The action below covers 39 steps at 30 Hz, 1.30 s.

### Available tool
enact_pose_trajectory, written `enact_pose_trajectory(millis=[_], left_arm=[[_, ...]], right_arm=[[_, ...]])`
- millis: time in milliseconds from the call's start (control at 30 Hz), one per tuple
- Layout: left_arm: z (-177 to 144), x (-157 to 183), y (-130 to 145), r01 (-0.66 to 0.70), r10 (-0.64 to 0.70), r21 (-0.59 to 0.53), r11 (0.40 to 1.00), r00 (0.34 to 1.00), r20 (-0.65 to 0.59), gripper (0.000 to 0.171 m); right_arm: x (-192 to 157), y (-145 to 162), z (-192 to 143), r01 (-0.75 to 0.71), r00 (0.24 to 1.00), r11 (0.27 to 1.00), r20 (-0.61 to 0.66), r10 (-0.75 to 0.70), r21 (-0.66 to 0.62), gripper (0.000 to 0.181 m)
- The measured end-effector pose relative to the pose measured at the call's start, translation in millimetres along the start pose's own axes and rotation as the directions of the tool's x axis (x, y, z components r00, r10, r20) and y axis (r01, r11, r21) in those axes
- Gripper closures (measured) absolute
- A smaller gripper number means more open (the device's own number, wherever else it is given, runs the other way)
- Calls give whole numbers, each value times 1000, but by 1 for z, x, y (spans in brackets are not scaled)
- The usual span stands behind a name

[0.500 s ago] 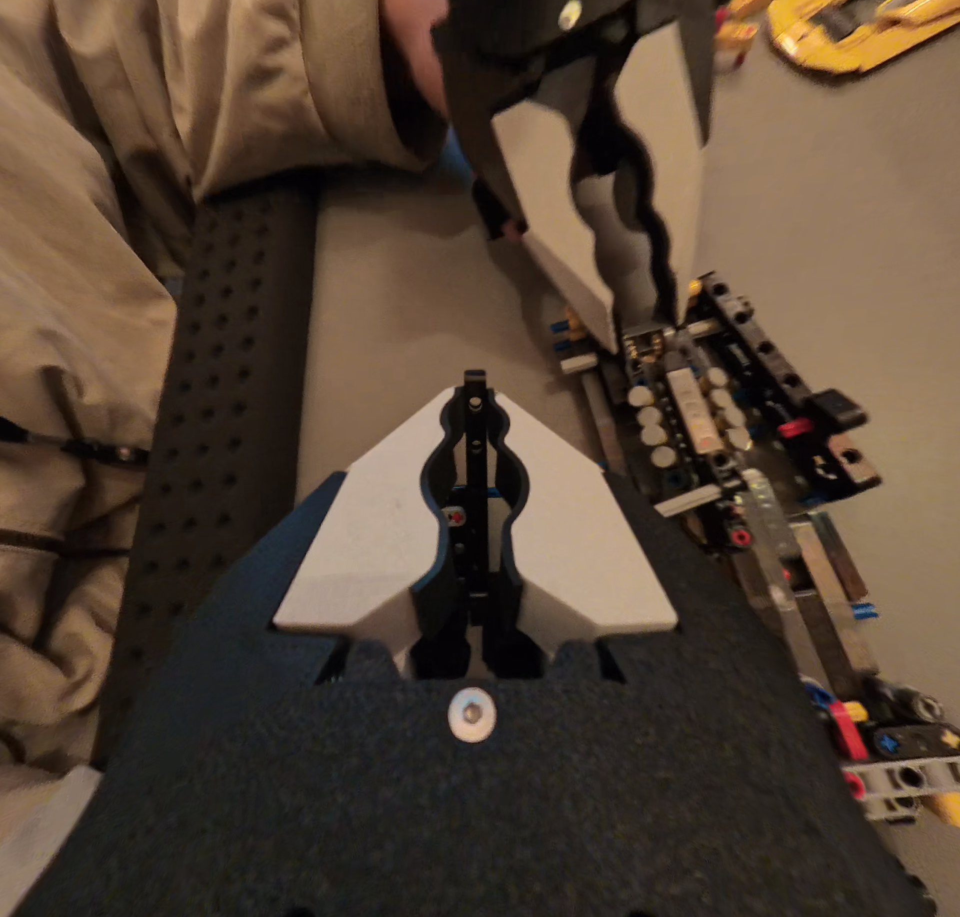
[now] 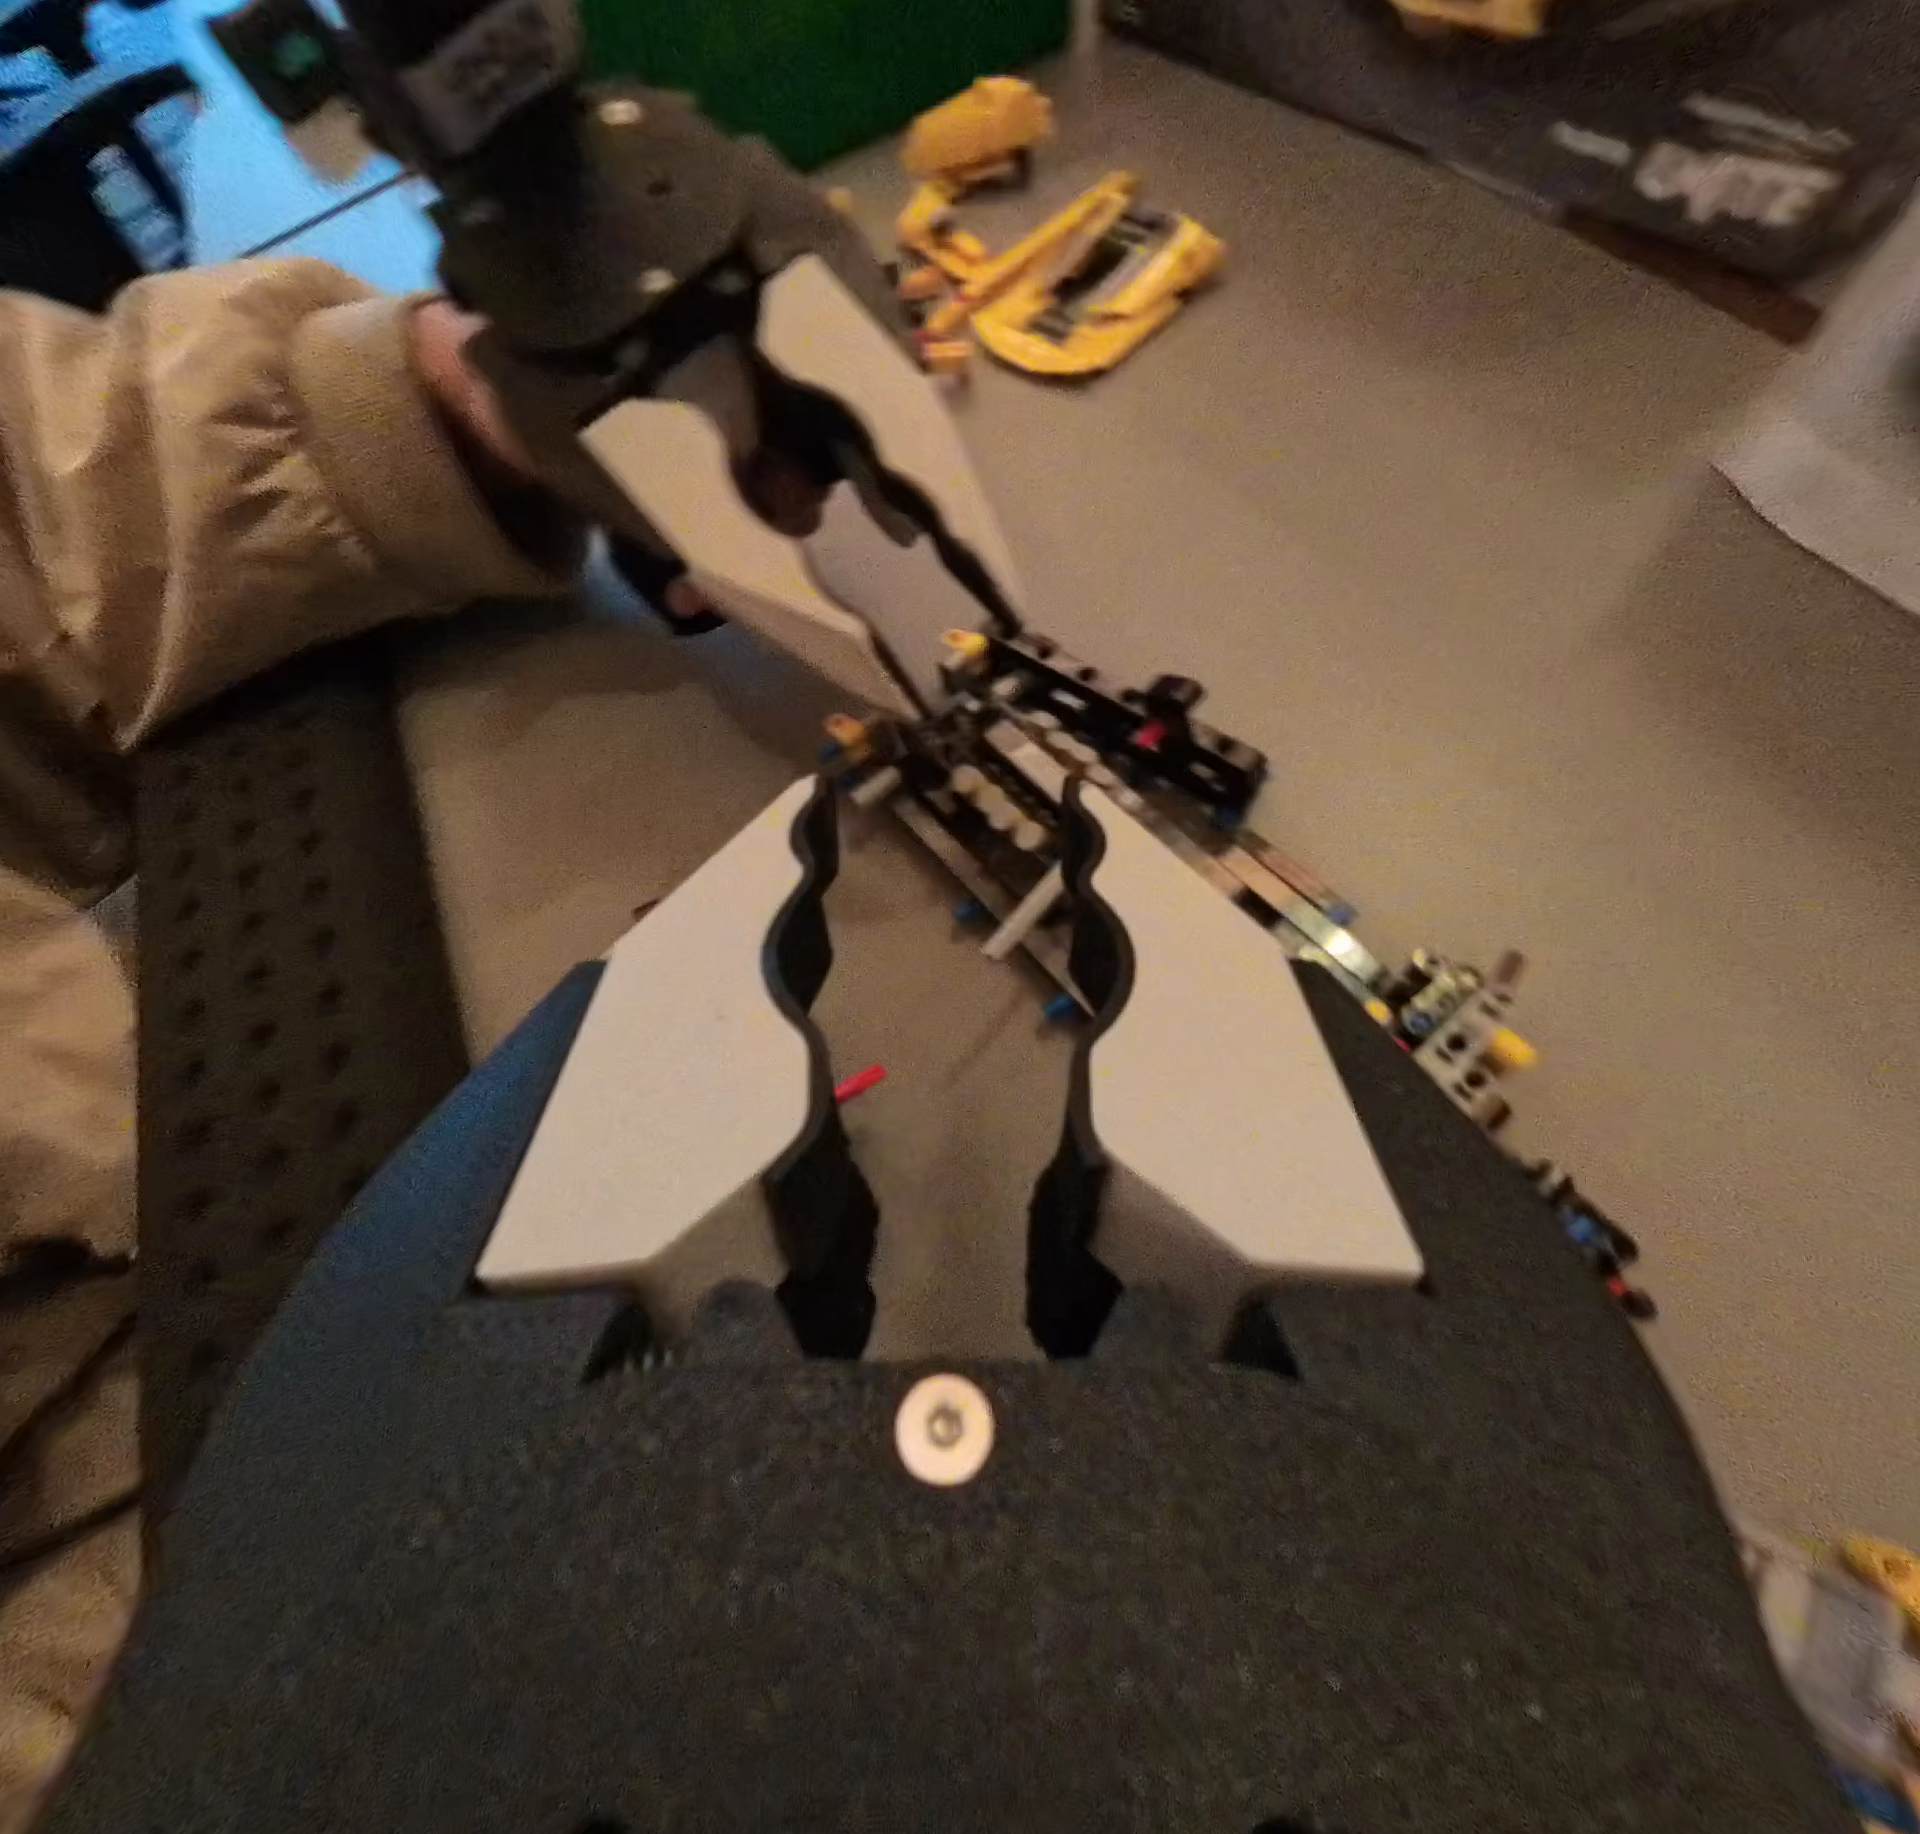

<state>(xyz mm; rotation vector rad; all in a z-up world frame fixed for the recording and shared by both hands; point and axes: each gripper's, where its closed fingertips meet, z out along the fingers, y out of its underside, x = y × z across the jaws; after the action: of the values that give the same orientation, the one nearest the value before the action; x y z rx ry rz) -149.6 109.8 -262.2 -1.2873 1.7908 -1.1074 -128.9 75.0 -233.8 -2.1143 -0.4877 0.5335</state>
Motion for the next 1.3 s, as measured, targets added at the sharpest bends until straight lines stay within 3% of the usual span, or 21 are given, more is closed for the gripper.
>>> enact_pose_trajectory(millis=[67,133,267,367,467,500,567,633,867,1300], left_arm=[[17,-1,3,-56,57,-60,997,998,19,142],[30,5,9,-20,13,-116,993,998,-55,141],[41,4,13,-61,53,-152,987,997,-55,139],[44,3,10,-73,70,-152,986,997,-25,143],[45,-3,9,-87,94,-141,986,995,40,147],[45,-6,9,-45,52,-137,990,997,54,164],[46,-4,9,25,-22,-124,992,999,27,163],[47,-2,9,6,-2,-131,991,1000,29,163],[52,-1,8,2,8,-136,991,997,73,163],[59,2,4,75,-62,-114,991,992,114,162]], right_arm=[[24,11,1,-189,978,982,-97,187,-14,143],[10,15,7,-283,959,959,-27,283,13,150],[18,39,18,-292,940,951,-215,265,-102,153],[22,47,32,-351,923,914,-238,301,-205,158],[30,50,37,-347,922,895,-277,270,-280,175],[32,53,37,-359,917,881,-293,271,-307,177],[31,55,34,-383,906,859,-317,279,-339,178],[28,58,33,-418,892,835,-337,302,-358,178],[25,63,29,-518,836,798,-378,398,-308,178],[21,70,21,-561,805,777,-406,432,-286,178]])
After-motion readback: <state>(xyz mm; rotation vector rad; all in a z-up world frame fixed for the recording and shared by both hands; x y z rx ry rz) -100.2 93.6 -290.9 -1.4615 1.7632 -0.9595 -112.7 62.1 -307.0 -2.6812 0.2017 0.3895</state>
